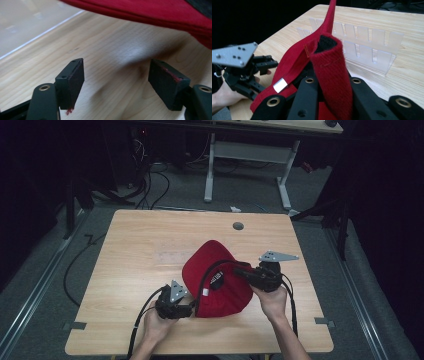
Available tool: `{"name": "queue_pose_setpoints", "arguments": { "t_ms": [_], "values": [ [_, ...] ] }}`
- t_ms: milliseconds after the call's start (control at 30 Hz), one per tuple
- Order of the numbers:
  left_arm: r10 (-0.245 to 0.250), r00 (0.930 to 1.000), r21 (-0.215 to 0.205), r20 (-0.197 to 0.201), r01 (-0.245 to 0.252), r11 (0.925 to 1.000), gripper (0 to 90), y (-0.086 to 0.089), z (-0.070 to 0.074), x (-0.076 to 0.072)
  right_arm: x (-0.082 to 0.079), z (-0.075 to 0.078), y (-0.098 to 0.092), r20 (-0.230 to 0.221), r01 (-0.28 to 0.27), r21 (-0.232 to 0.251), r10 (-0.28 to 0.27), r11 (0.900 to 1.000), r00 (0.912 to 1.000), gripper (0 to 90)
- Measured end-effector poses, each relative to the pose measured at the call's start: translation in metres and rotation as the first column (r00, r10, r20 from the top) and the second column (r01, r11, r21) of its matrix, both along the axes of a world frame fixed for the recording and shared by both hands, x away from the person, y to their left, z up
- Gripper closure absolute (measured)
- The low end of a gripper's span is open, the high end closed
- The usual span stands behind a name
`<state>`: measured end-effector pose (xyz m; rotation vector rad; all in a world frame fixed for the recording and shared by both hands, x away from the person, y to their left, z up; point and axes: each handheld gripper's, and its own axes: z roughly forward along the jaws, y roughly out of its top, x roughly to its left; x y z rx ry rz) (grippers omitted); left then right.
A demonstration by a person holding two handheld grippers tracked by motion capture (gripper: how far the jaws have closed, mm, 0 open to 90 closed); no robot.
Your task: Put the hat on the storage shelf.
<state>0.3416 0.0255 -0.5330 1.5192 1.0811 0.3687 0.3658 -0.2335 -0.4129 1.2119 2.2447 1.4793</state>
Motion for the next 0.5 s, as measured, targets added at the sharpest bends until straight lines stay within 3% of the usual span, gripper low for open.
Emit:
{"name": "queue_pose_setpoints", "arguments": {
  "t_ms": [167,267,333,500],
  "values": [
    [-0.019,0.9995,-0.030,0.027,0.020,0.9994,29.8,-0.004,0.005,-0.003,0.006,0.003,0.003,-0.010,0.004,0.000,-0.004,1.000,0.9999,85.0],
    [-0.025,0.9982,-0.021,0.053,0.027,0.9994,28.8,-0.004,0.011,-0.005,0.006,0.004,0.005,-0.003,0.016,-0.014,-0.016,1.000,0.9999,84.9],
    [-0.011,0.9962,-0.028,0.087,0.013,0.9995,28.0,-0.004,0.017,-0.008,0.004,0.000,0.004,-0.007,0.025,-0.013,-0.025,1.000,0.9997,84.9],
    [-0.001,0.9954,-0.023,0.096,0.003,0.9997,25.7,-0.003,0.020,-0.012,0.004,-0.011,0.001,-0.041,0.030,-0.016,-0.031,0.999,0.9987,84.8]
  ]
}}
